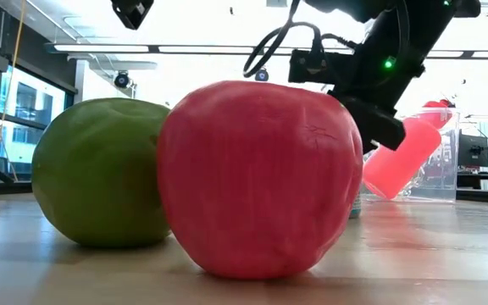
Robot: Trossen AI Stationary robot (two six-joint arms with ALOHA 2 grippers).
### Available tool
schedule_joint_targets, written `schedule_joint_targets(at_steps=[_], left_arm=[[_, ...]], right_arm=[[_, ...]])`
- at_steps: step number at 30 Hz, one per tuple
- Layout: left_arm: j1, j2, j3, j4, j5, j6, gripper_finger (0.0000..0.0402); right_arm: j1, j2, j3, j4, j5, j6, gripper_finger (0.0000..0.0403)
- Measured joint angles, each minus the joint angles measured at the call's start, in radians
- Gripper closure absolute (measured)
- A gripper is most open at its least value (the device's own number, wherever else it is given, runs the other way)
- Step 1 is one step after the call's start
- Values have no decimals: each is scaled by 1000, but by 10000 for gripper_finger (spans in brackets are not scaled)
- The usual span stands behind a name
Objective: Pick & Place Food Item
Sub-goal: Put the light blue tuna can into the white bin
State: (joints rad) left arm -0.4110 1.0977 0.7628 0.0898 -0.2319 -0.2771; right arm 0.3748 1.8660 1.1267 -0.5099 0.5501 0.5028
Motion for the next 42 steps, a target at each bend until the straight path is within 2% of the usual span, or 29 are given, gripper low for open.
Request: schedule_joint_targets(at_steps=[8, 13, 21, 27, 31, 36, 39, 42], left_arm=[[0, 0, 0, 14, 0, 0, 197], [0, 0, 0, 12, 0, 33, 197], [3, 0, 0, 15, -6, 54, 197], [3, 0, 0, 1, -6, 74, 197], [1, 0, 0, -17, -7, 128, 197], [1, 0, 0, -25, -8, 132, 197], [5, 0, 0, -37, -8, 154, 197], [5, -1, 0, -68, -56, 238, 197]], right_arm=[[0, -2, 1, 26, -37, -8, 400], [10, -21, 33, 21, -124, -2, 400], [18, -105, 92, 14, -127, -33, 400], [38, -156, 91, 163, -139, -121, 395], [47, -160, 91, 246, -138, -204, 356], [23, -160, 91, 259, -97, -199, 261], [6, -162, 91, 237, -64, -156, 202], [1, -185, 91, 70, -100, 19, 161]])
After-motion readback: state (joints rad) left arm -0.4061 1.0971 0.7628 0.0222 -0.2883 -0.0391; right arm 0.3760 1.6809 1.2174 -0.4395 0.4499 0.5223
